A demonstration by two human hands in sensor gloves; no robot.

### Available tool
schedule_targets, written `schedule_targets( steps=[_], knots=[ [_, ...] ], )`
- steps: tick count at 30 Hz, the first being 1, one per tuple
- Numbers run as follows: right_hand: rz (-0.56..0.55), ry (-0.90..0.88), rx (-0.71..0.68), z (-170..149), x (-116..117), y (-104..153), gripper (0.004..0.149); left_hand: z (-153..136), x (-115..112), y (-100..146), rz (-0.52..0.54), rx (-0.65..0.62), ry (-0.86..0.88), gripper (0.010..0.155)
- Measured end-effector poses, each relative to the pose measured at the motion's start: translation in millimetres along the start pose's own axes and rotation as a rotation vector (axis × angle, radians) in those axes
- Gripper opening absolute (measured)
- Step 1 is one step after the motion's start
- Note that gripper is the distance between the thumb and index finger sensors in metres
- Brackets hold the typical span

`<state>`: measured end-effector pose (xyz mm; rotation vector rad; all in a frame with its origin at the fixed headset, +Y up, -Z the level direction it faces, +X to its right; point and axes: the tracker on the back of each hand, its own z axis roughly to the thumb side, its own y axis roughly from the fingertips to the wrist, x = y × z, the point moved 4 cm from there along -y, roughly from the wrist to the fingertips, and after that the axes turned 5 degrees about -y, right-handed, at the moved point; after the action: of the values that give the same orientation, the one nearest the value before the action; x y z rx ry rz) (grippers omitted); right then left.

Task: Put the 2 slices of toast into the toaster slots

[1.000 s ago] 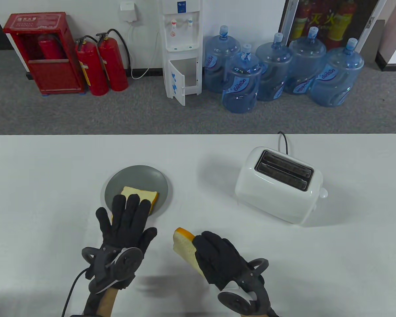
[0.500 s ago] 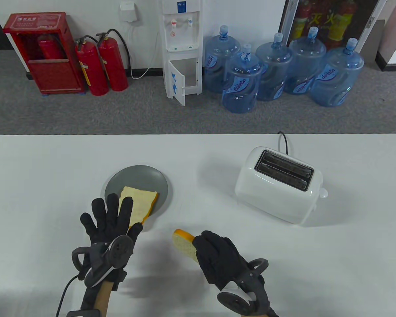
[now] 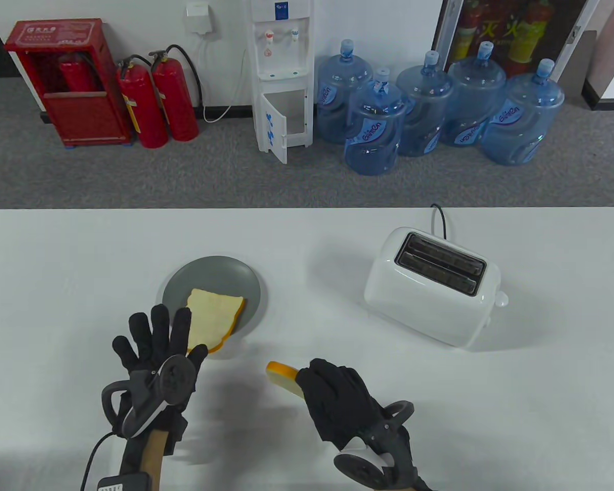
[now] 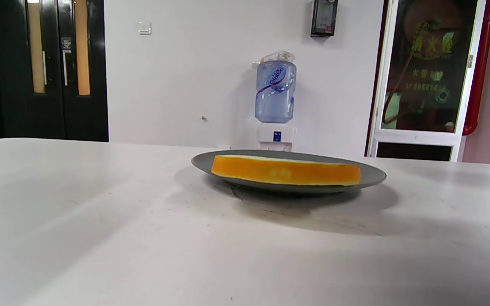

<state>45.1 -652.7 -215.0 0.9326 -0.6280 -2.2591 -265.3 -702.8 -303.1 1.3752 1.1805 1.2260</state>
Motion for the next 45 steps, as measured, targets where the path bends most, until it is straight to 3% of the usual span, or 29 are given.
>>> schedule_targets(
  steps=[9,18,25,29,35,45],
  knots=[
    [-0.064,-0.036,0.017,-4.1,-41.0,-26.4,0.052,12.3,3.8,2.9,0.003,-0.039,0.015,0.070],
    [-0.112,0.086,-0.014,-26.0,-113.9,-89.9,0.052,14.1,5.0,3.8,-0.003,-0.043,0.018,0.070],
    [-0.198,0.100,0.109,-56.2,-170.0,-138.2,0.052,14.0,3.9,3.4,-0.008,-0.045,0.007,0.070],
    [-0.237,0.108,0.193,-77.3,-190.0,-152.6,0.052,13.5,3.7,3.5,-0.012,-0.043,0.003,0.070],
    [-0.255,0.122,0.363,-116.2,-203.7,-161.3,0.052,12.3,2.2,2.9,-0.014,-0.040,0.000,0.070],
    [-0.209,0.176,0.537,-160.6,-195.8,-173.1,0.052,8.3,-2.5,1.4,-0.035,-0.035,-0.002,0.070]
  ],
)
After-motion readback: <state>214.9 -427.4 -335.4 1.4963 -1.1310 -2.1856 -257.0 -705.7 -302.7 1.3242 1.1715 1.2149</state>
